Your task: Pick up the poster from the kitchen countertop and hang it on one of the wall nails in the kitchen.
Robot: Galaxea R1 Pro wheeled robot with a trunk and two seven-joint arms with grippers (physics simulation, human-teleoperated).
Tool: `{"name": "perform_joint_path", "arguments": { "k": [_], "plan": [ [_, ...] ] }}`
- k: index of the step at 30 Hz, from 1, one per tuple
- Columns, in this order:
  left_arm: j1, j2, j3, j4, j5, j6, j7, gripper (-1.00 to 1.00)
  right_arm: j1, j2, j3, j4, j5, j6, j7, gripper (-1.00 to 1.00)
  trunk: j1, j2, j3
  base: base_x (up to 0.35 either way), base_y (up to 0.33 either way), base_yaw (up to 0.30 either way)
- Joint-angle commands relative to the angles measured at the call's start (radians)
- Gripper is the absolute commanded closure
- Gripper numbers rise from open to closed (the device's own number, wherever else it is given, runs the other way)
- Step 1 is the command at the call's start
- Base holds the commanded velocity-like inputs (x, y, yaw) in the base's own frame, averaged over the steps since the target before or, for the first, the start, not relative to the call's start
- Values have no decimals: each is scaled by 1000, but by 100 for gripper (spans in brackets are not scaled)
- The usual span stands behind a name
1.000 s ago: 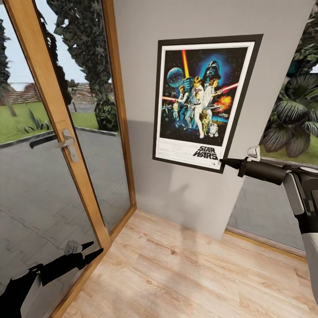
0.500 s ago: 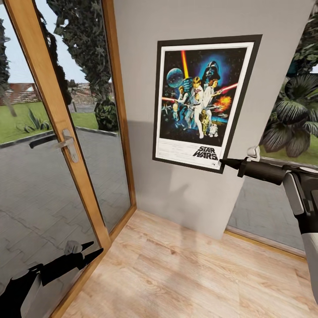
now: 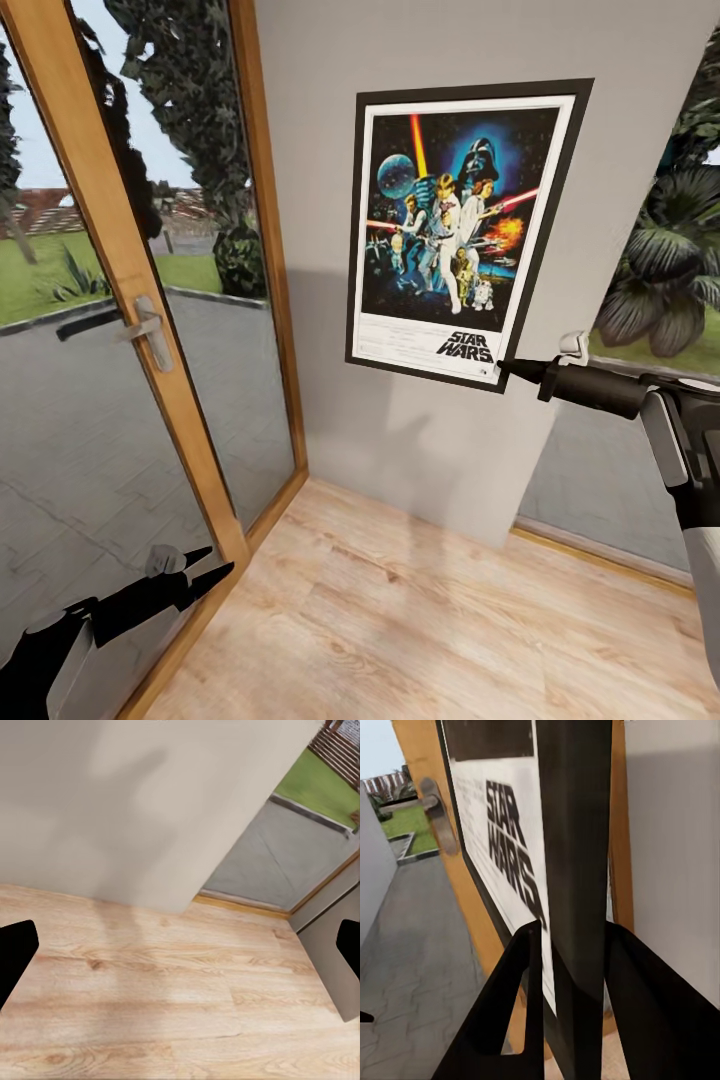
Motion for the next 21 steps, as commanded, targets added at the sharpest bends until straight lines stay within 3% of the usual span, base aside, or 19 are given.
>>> {"name": "perform_joint_path", "arguments": {
  "k": [1, 21],
  "plan": [
    [-1, 0, 1, 0, 4, 11, -4, -100, -1, 0, 0, 0, -7, 9, 3, 100, 1, -2, -2, 232, 0, 0],
    [-1, 0, 1, 0, 4, 11, -4, -100, -1, 0, 0, -3, -7, 8, 1, 100, 1, -2, -2, 79, 0, 0]
  ]
}}
